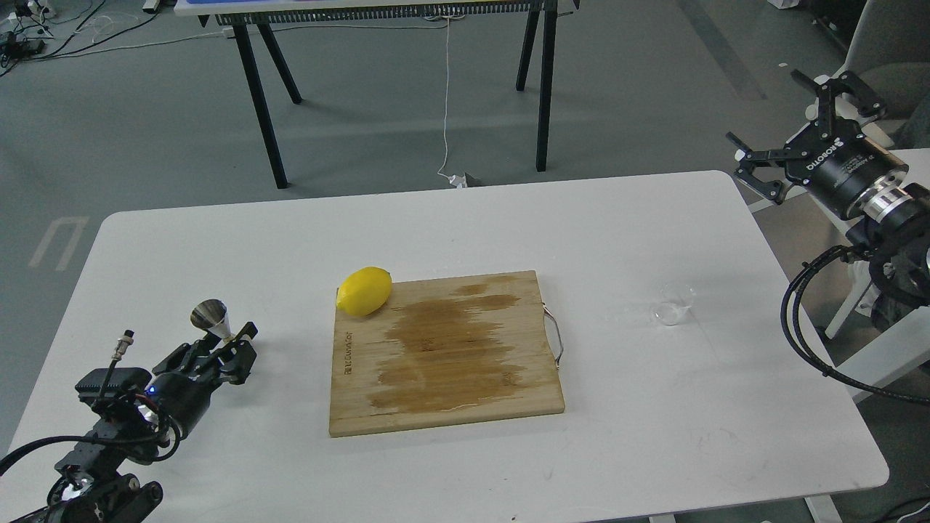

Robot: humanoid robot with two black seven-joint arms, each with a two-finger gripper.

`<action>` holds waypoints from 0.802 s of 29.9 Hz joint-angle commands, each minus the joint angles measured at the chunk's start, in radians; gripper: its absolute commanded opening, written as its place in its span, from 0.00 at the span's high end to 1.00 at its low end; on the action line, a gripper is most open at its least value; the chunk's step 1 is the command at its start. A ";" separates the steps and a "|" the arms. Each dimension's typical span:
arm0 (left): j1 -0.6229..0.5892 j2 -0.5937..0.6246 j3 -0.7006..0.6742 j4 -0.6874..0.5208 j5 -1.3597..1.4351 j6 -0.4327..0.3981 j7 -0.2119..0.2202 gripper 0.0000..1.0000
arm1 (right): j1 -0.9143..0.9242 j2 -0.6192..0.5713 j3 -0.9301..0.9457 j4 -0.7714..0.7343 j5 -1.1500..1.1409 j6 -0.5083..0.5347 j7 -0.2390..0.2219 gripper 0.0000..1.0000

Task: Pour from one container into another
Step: 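Close the left gripper around the metal jigger cup, then lift the jigger with the left gripper and carry it over the cutting board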

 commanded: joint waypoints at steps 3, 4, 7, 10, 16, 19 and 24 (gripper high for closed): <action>-0.008 -0.006 -0.005 0.018 -0.009 0.000 0.000 0.87 | -0.006 0.000 0.001 0.000 0.000 0.000 0.000 0.01; -0.009 -0.006 -0.003 0.018 -0.018 0.000 0.000 0.92 | -0.006 0.000 0.001 0.000 0.000 0.000 0.000 0.01; -0.017 -0.006 -0.006 0.015 -0.040 0.000 0.000 0.97 | -0.007 0.000 0.001 0.000 0.000 0.000 0.000 0.01; -0.049 -0.003 -0.005 0.008 -0.041 0.000 0.000 0.97 | -0.007 0.000 0.001 0.000 0.000 0.000 0.000 0.01; -0.189 0.034 -0.002 -0.094 -0.038 0.000 0.000 0.97 | 0.000 0.009 0.004 -0.011 -0.002 0.000 0.000 0.01; -0.249 0.047 0.001 -0.152 -0.029 0.000 0.000 0.97 | 0.013 0.009 0.003 -0.031 -0.003 0.000 -0.003 0.01; -0.327 0.037 0.044 -0.252 0.093 0.000 0.000 0.97 | 0.029 0.009 -0.008 -0.072 -0.003 0.000 -0.006 0.01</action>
